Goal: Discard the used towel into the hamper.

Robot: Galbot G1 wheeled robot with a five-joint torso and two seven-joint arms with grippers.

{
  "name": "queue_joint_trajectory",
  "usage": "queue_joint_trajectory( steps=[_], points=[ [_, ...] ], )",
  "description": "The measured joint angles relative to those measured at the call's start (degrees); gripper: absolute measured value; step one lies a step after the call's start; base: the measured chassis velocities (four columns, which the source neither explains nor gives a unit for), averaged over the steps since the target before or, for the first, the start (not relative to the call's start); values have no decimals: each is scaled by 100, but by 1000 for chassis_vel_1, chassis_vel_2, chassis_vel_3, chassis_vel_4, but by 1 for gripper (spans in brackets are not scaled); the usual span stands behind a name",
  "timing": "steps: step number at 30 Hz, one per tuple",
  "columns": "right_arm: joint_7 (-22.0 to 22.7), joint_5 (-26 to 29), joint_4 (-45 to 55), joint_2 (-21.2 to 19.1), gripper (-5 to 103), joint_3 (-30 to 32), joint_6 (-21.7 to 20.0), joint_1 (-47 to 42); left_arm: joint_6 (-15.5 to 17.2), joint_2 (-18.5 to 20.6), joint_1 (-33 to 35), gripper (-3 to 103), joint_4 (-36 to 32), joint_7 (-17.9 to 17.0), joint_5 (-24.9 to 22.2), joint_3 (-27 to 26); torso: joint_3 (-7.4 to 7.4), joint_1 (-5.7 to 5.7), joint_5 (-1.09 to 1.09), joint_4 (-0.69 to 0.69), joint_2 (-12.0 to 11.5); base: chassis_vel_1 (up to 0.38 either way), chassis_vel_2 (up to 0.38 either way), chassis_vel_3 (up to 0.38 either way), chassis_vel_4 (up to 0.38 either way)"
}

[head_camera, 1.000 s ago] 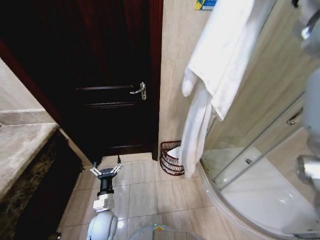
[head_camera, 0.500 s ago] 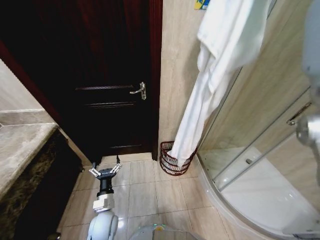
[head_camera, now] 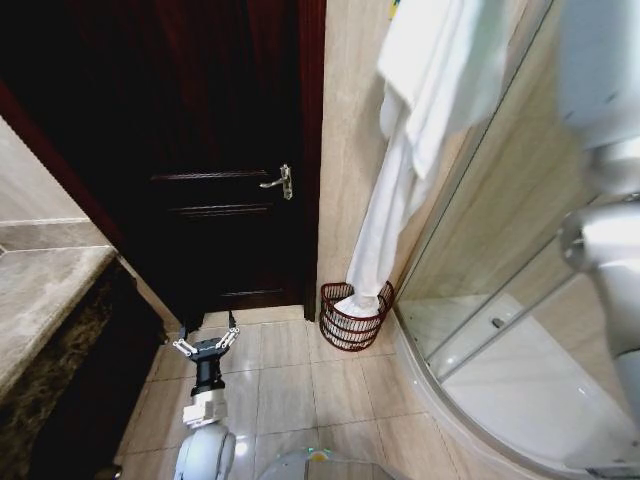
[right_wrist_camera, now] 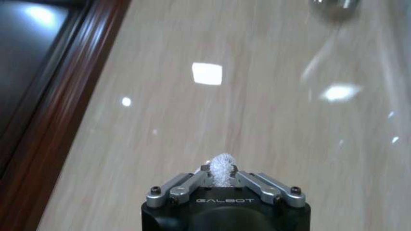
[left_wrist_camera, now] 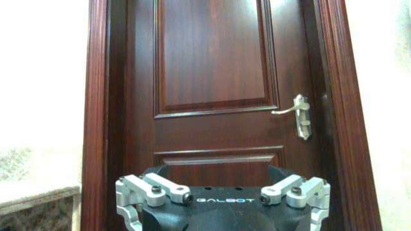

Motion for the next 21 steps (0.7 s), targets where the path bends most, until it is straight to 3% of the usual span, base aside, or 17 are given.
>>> queue_joint_trajectory(
  steps=[11, 21],
  points=[
    [114, -418, 1045, -257, 5, 429, 190, -2559, 39, 111, 57, 100, 38, 33, -76, -39, -1, -1, 0, 0, 0, 0, 0, 0, 0],
    [156, -784, 2055, -315, 5, 1250, 113, -5265, 415, 294, -12, 100, 6, -4, -492, -51, -2, -2, 2, -2, 0, 0, 0, 0, 0]
  ],
)
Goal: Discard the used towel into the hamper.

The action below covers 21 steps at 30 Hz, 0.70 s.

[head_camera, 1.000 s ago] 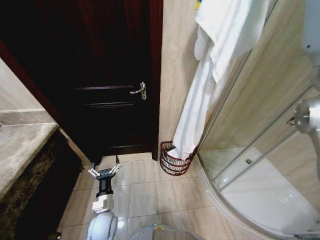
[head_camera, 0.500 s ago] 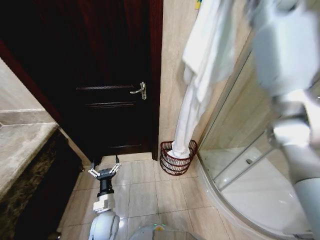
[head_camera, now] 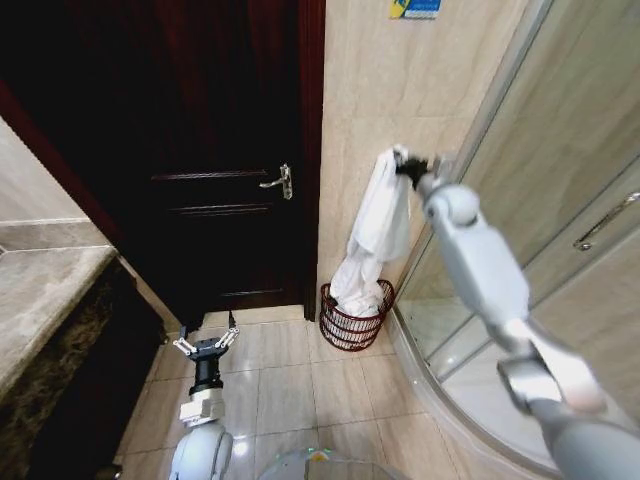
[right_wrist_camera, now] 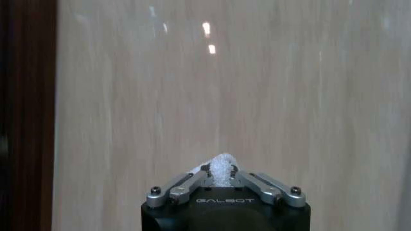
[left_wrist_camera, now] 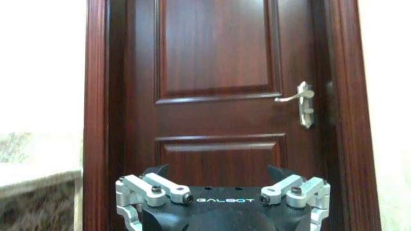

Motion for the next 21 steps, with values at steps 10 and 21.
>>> queue_joint_trajectory(
  steps=[10, 21],
  points=[
    [-60, -1, 232, 260, 5, 791, 143, -1540, 180, -152, -329, 100, 268, -130, -166, 182, 0, 2, -3, 0, 0, 0, 0, 0, 0],
    [72, 153, 1742, 224, 5, 1432, 88, -2817, 64, -248, -253, 100, 570, -54, -152, 231, -67, -56, -3, 0, -123, 0, 0, 0, 0]
  ],
)
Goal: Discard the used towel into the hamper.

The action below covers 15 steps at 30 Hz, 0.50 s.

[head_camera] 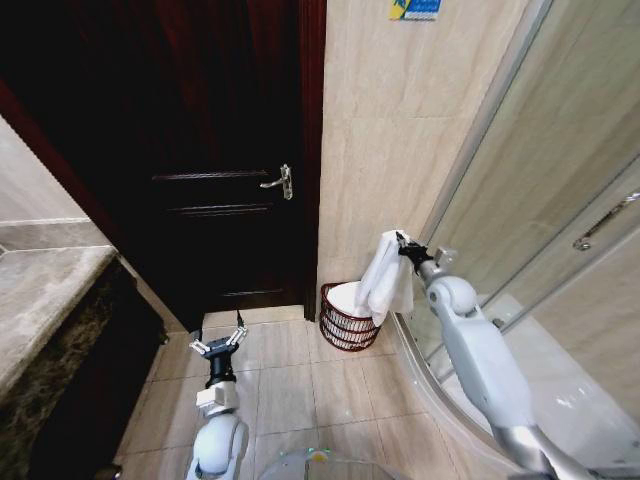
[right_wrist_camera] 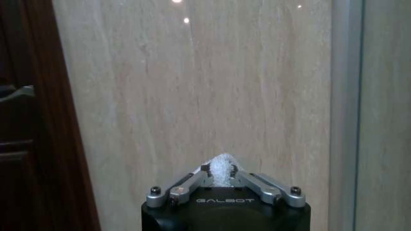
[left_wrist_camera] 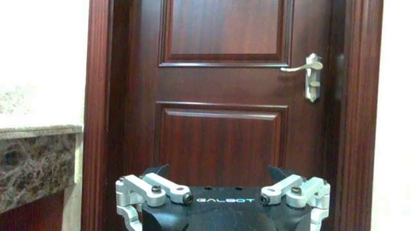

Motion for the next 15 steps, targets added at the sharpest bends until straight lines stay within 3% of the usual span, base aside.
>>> queue_joint_trajectory(
  steps=[10, 15],
  points=[
    [-83, -563, 459, 326, 5, 35, 429, -761, -551, 91, -50, 100, 478, 382, 144, -42, -162, -139, 1, 0, -308, 0, 0, 0, 0],
    [-90, -771, 791, 509, 5, 25, 433, -877, -689, 196, 67, 100, 452, 430, 156, -81, -252, -207, -1, 1, -459, 0, 0, 0, 0]
  ],
)
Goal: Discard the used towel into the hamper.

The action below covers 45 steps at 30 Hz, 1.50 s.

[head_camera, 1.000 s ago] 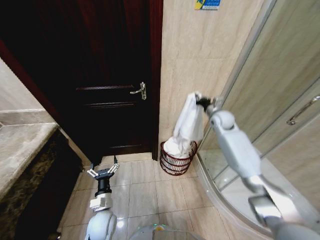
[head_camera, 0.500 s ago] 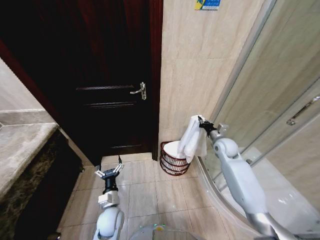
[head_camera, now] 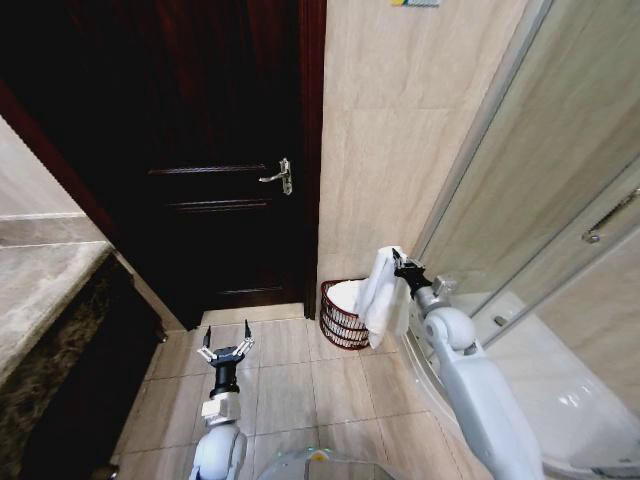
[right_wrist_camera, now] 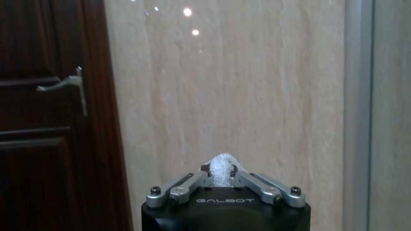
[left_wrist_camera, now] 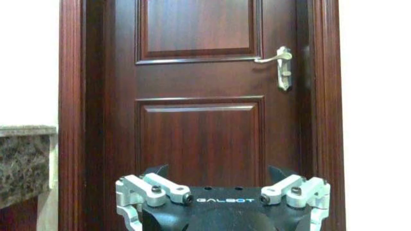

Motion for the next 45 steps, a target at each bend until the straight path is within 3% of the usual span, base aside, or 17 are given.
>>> queue_joint_trajectory(
  steps=[12, 22, 44, 45],
  points=[
    [58, -196, 112, 144, 5, 56, -131, -48, 266, -176, -92, 100, -303, 165, -69, 23, -181, -145, 2, 0, -330, 0, 0, 0, 0],
    [-218, -371, -123, 280, 5, 400, 139, -204, 236, -114, 23, 100, -406, 298, -68, -31, -344, -269, 2, -1, -615, 0, 0, 0, 0],
    [-507, -631, 76, 574, 5, 644, 312, -565, 206, -99, -87, 100, -212, 387, -57, 13, -614, -492, 1, 0, -1102, -45, 45, 49, -44],
    [-623, -683, -28, 671, 5, 676, 310, -566, 198, -95, -91, 100, -199, 394, -66, 7, -673, -542, 1, 0, -1210, 0, 0, 0, 0]
  ],
)
